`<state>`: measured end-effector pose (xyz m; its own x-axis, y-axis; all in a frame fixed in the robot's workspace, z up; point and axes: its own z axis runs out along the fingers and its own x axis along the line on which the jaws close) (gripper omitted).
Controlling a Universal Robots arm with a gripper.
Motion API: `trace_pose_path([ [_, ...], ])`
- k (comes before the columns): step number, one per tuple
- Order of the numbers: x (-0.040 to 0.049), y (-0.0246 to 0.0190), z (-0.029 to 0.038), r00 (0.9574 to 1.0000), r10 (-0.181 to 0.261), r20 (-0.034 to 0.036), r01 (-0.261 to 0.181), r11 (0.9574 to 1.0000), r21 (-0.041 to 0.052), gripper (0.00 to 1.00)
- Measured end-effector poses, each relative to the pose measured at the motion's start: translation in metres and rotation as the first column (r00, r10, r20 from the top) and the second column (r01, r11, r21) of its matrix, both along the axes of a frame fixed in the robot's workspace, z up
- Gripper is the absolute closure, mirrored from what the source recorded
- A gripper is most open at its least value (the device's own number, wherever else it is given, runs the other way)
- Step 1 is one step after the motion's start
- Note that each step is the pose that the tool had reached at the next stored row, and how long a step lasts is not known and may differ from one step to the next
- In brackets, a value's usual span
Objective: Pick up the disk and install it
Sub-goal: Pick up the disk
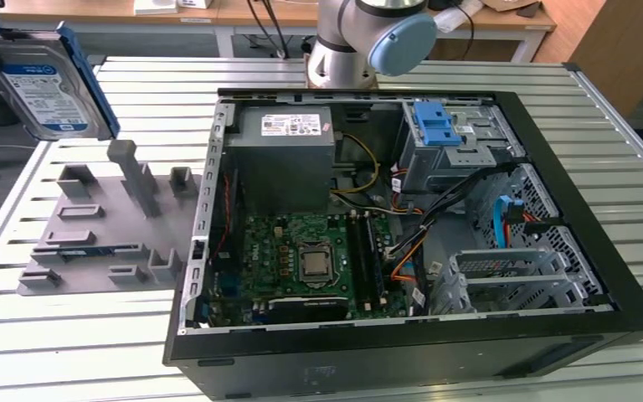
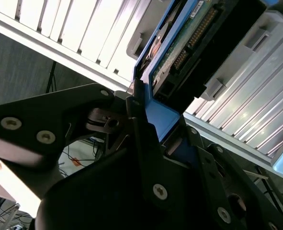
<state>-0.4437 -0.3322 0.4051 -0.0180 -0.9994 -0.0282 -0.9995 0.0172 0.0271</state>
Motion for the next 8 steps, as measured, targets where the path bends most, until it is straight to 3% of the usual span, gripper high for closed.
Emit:
trace_pose_path([
  [8,0.0000,0.0000,0.0044,1.0000,0.000,0.0000,0.000,1.0000,0.0000,0.64],
])
